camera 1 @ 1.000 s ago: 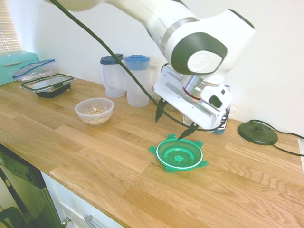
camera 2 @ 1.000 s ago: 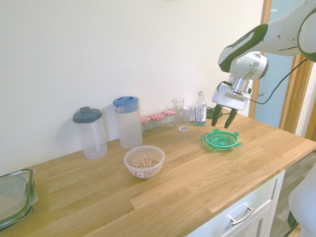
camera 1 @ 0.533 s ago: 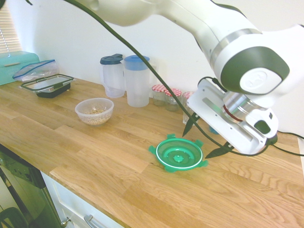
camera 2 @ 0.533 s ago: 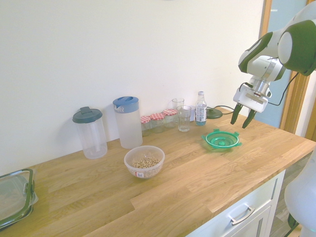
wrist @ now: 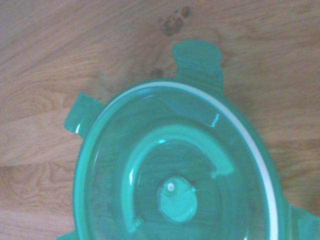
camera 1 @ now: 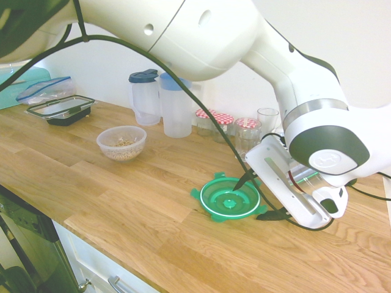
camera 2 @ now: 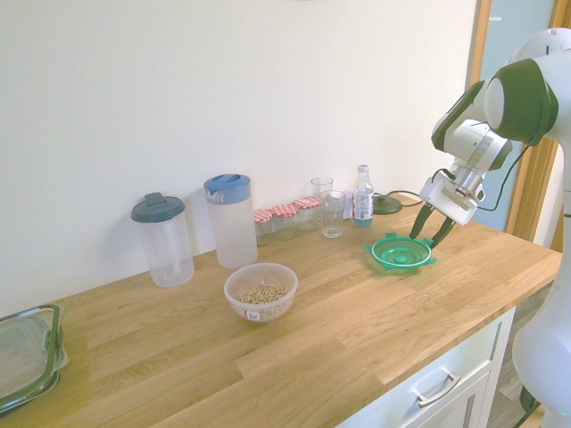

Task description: Cover the lid of food container

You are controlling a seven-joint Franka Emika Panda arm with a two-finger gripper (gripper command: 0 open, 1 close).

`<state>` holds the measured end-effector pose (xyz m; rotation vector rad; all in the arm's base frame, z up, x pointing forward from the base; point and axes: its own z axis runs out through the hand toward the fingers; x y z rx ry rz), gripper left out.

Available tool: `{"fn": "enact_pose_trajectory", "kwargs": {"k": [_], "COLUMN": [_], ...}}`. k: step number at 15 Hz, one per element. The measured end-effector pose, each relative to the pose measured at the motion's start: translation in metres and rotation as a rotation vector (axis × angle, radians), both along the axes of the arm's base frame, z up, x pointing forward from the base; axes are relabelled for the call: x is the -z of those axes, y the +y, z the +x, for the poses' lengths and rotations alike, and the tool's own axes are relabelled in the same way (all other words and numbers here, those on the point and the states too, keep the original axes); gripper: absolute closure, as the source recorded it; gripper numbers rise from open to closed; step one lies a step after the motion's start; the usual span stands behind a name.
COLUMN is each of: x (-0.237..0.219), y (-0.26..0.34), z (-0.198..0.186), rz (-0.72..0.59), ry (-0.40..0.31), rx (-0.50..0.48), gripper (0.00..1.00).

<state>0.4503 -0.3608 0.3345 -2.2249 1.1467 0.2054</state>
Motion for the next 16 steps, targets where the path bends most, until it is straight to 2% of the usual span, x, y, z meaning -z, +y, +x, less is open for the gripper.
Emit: {"fn": "enact_pose_trajectory", "kwargs": {"k": [3, 4, 10, 16], "x": [0.015, 0.017, 0.023, 0.035], "y": [0.002, 0.001, 0.005, 0.014], "z": [-0.003, -0.004, 0.002, 0.004], "rz": [0.056, 0.066, 0.116, 0.138], "ry": [-0.003, -0.004, -0.031, -0.036], "rx": [0.006, 0.011, 0.044, 0.034], "gripper": [0.00, 1.00, 1.00, 1.00]}}
